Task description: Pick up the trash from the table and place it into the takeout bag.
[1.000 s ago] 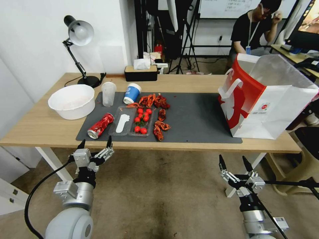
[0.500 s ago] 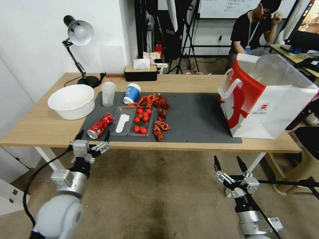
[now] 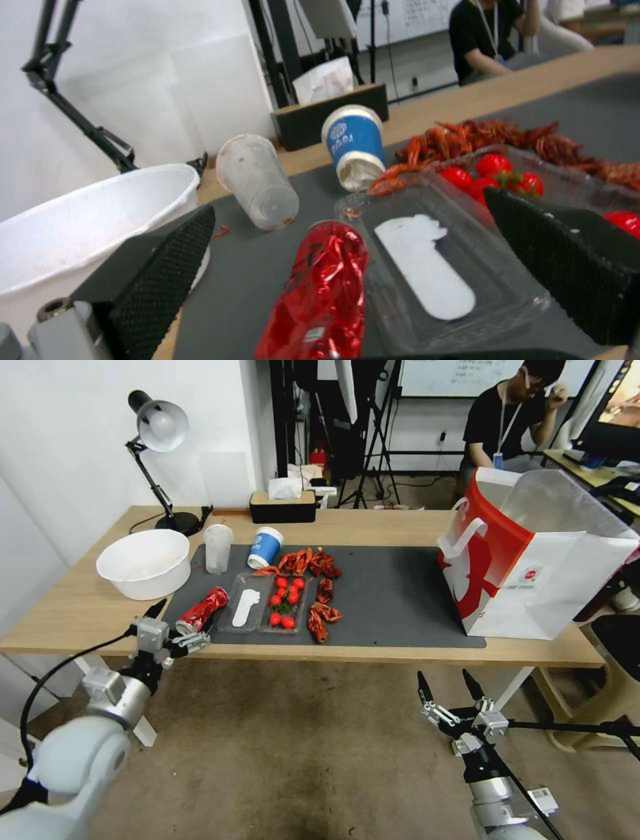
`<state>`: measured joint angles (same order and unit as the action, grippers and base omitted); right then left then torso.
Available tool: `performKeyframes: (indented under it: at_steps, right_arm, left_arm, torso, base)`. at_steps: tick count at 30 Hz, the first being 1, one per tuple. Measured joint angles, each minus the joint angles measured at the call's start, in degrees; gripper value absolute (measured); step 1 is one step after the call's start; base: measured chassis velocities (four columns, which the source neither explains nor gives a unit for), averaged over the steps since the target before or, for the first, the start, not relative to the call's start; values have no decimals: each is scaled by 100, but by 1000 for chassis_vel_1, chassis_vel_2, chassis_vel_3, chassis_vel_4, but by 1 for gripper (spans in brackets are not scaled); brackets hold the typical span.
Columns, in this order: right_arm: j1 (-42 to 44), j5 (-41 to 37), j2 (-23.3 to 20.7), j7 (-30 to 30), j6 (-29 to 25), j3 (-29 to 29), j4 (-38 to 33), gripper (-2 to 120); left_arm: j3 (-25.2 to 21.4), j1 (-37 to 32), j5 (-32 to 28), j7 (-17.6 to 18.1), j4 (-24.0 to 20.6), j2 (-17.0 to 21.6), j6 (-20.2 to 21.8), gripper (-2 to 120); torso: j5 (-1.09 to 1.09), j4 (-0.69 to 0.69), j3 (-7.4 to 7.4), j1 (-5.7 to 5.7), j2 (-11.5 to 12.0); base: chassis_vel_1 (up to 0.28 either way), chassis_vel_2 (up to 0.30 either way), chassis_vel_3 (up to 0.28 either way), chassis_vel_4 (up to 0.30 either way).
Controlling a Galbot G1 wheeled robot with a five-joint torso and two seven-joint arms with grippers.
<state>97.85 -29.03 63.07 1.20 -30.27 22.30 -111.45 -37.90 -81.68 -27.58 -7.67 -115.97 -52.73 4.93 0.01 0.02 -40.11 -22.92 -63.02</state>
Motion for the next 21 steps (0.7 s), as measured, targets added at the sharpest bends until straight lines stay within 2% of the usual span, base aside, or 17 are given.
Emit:
performKeyframes:
  at_steps: [2, 3, 5, 7, 9, 13, 14, 15, 18, 21]
  right_arm:
    - [4, 5, -1, 1, 4, -5, 25, 100]
    - [4, 5, -1, 1, 4, -5, 25, 100]
    - [18, 7, -5, 4, 4, 13, 37, 100]
    - [20, 7, -7, 4, 4, 17, 39, 100]
    - [20, 11, -7, 7, 8, 26, 52, 100]
    - [1, 23, 9, 16, 21, 26, 99, 100]
    - [-17, 26, 17, 19, 32, 24, 121, 100]
    - [-17, 26, 17, 19, 32, 24, 121, 100]
    - [-39, 33, 29, 26, 42, 22, 156, 100]
    - [-48, 37, 33, 32, 43, 23, 184, 100]
  left_arm:
    - [172, 313, -129, -109, 203, 373, 251, 100]
    - [172, 313, -129, -109, 203, 373, 251, 100]
    - [311, 610, -293, -233, 362, 680, 578, 100]
    - [335, 675, -326, -279, 386, 739, 674, 100]
    - [378, 929, -425, -508, 435, 947, 1259, 100]
    - [426, 1164, -528, -654, 509, 1081, 1824, 100]
    - [464, 1278, -585, -710, 552, 1140, 2117, 100]
    - [464, 1278, -585, -710, 552, 1140, 2117, 100]
    - [562, 1472, -779, -727, 655, 1212, 2737, 100]
    - [653, 1554, -914, -726, 722, 1238, 2954, 100]
  torso:
    - [-2, -3, 0, 0, 0]
    - [-2, -3, 0, 0, 0]
    - [-1, -3, -1, 0, 0]
    - [-2, -2, 0, 0, 0]
    - [-2, -2, 0, 0, 0]
    - [-1, -3, 0, 0, 0]
    - [-2, -2, 0, 0, 0]
    - [-2, -2, 0, 0, 0]
    - [-2, -2, 0, 0, 0]
    - [-1, -2, 0, 0, 0]
  base:
    - [0, 0, 0, 0]
    - [0, 0, 0, 0]
    - [0, 0, 0, 0]
    - [0, 0, 0, 0]
    - [0, 0, 0, 0]
    - [0, 0, 0, 0]
    - [0, 0, 0, 0]
    - [0, 0, 0, 0]
    - [0, 0, 0, 0]
    - [0, 0, 0, 0]
